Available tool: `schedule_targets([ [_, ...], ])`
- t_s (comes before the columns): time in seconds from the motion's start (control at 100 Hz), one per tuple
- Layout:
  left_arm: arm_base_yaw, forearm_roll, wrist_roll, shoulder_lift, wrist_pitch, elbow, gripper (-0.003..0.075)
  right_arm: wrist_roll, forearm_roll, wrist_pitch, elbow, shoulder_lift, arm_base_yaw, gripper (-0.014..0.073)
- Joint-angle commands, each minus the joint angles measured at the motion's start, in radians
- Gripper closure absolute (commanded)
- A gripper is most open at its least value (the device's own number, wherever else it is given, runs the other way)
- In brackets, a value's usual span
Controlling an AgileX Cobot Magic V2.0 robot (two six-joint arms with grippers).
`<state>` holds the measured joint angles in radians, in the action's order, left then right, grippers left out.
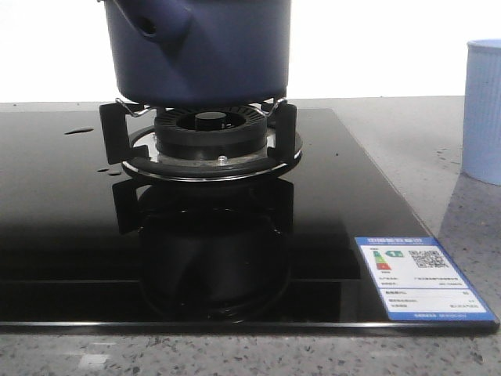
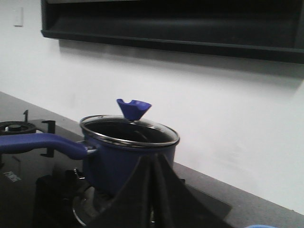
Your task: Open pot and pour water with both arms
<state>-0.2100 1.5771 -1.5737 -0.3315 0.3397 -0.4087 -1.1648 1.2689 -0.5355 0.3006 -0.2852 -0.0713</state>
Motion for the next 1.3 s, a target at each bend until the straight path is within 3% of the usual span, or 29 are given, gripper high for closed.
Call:
schedule_targets([
  [0.0,0.003,0.032,0.012,0.031,-0.006,0.011,0.0739,-0.005,-0.022,-0.049,0.021,-0.009,0.009,0.066],
  [0.76,0.003,0.028,0.01,0.044,-0.033,0.044,0.0739,-0.005,-0.022,-0.049,0.021,-0.009,0.009,0.066],
  [0.89,0.003,-0.063,0.032,0.044,-0.056,0.044,0.0739,-0.005,-0.022,-0.049,0.021,-0.009,0.009,0.066],
  [0.94,0.003,-0.184,0.122,0.044,-0.073,0.041,0.0739,-0.005,-0.022,-0.049,0.021,-0.009,0.009,0.066],
  [0.99,0.003,-0.373,0.306,0.044,-0.097,0.041,0.0739,-0.005,-0.022,-0.049,0.021,-0.009,0.009,0.066],
  [1.11,0.003,-0.979,0.968,0.044,-0.137,0.041,0.0739,-0.005,-0.022,-0.049,0.021,-0.009,0.009,0.066],
  [1.16,0.003,-1.193,1.161,0.044,-0.141,0.045,0.0739,-0.005,-0.022,-0.049,0.021,-0.009,0.009,0.066],
  [1.21,0.003,-1.359,1.283,0.044,-0.156,0.058,0.0739,-0.005,-0.022,-0.049,0.021,-0.009,0.009,0.066],
  [1.29,0.003,-1.465,1.367,0.052,-0.216,0.104,0.0739,-0.005,-0.022,-0.047,0.021,-0.009,0.009,0.066],
])
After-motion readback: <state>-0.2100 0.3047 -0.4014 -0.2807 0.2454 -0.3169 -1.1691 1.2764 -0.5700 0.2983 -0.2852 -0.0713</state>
